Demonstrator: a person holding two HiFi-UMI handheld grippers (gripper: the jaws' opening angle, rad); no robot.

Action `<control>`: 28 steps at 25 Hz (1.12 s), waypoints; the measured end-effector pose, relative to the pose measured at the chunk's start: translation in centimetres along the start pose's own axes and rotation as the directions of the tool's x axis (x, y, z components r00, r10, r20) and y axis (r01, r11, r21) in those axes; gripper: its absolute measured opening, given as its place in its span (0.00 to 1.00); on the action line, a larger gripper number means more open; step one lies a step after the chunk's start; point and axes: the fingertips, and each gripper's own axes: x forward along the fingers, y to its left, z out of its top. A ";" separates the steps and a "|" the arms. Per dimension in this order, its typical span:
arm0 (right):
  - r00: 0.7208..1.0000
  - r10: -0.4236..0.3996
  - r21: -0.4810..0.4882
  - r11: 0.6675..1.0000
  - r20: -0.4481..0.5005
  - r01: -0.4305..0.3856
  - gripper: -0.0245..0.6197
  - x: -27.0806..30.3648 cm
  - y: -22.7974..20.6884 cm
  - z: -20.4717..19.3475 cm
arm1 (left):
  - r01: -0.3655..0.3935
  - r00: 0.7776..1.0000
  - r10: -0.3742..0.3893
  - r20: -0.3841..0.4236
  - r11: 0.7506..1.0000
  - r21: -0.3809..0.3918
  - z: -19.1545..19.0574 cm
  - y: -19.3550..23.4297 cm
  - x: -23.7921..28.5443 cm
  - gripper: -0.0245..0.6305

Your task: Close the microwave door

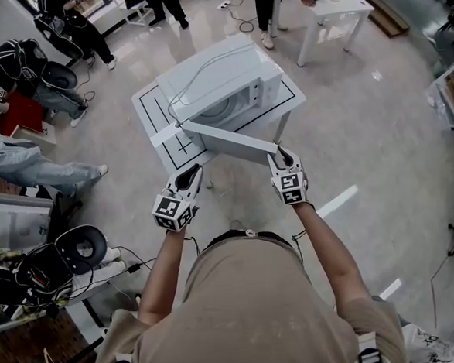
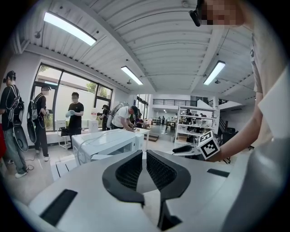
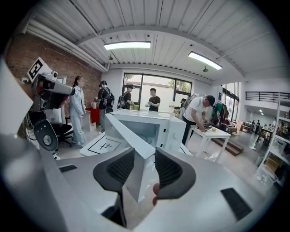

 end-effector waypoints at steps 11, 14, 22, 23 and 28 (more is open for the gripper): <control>0.998 0.055 -0.053 0.997 0.019 -0.053 0.25 3.1 -3.2 0.7 | -0.045 0.999 0.045 -0.003 0.999 -0.008 1.3 2.6 2.8 0.06; 0.996 0.075 -0.098 0.993 0.038 -0.071 0.26 4.5 -4.6 1.5 | -0.097 0.995 0.098 0.007 0.995 -0.021 1.7 3.8 4.5 0.06; 0.977 0.211 -0.181 0.963 0.030 -0.202 0.28 8.9 -8.3 3.5 | -0.221 0.975 0.223 0.012 0.973 -0.070 4.1 3.4 9.1 0.06; 0.975 0.219 -0.187 0.960 0.033 -0.210 0.28 9.4 -8.8 3.9 | -0.233 0.972 0.235 0.012 0.970 -0.072 4.4 3.3 9.5 0.06; 0.965 0.253 -0.220 0.947 0.067 -0.233 0.30 12.1 -10.6 5.9 | -0.279 0.960 0.280 0.001 0.957 -0.081 4.9 2.3 11.4 0.06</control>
